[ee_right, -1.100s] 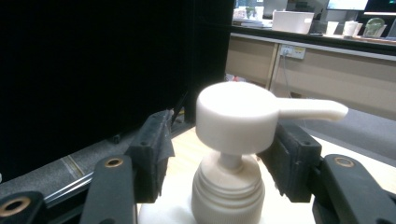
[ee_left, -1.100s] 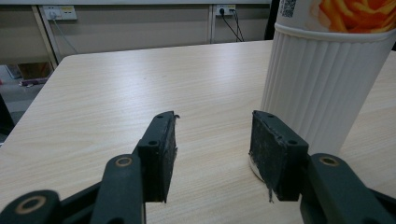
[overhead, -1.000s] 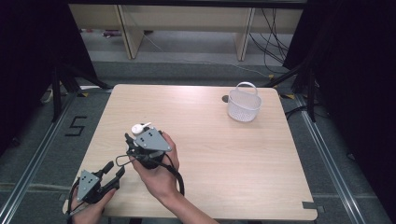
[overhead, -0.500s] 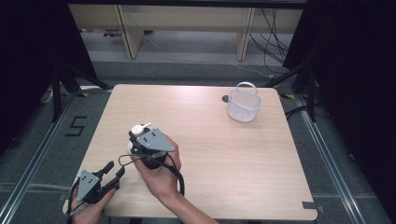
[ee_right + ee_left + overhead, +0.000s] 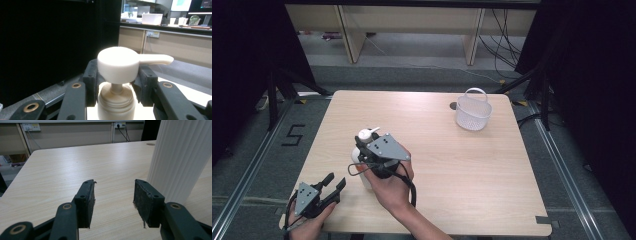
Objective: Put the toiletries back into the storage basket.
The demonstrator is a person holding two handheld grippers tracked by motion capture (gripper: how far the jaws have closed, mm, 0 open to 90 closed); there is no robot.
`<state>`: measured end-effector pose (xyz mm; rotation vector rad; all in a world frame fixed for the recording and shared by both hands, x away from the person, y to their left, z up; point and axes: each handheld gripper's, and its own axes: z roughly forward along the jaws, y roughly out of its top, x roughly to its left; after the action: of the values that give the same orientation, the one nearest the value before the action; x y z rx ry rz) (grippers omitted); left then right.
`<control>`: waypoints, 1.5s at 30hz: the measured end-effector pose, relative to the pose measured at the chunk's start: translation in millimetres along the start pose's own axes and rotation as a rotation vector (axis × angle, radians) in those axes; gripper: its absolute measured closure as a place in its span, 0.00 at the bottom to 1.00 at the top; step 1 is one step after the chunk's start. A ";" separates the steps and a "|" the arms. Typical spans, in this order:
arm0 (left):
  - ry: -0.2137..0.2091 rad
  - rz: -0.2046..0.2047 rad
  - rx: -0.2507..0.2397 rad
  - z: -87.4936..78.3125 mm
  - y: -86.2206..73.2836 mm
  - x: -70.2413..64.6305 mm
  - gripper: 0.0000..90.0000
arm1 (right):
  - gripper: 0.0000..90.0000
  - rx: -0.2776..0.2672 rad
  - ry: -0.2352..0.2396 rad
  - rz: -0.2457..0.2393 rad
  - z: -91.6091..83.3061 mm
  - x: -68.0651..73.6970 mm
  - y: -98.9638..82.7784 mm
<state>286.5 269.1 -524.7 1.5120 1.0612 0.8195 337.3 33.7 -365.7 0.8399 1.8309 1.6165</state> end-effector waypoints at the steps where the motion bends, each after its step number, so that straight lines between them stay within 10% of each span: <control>1: 0.000 0.002 0.001 0.0 0.0 -0.1 0.56 | 0.67 -0.019 -0.018 -0.020 -3.0 -4.8 3.0; 23: 0.003 -0.008 -0.002 0.4 0.1 -0.5 0.56 | 0.67 -0.049 -0.084 0.054 -29.3 -37.1 11.9; 45: -0.001 -0.001 -0.009 1.9 -0.2 -0.3 0.56 | 0.67 -0.083 -0.172 0.020 -56.3 -79.3 11.7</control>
<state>288.1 268.2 -525.3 1.5043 1.0561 0.8214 347.8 -61.9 -347.1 0.9321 1.6309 1.5697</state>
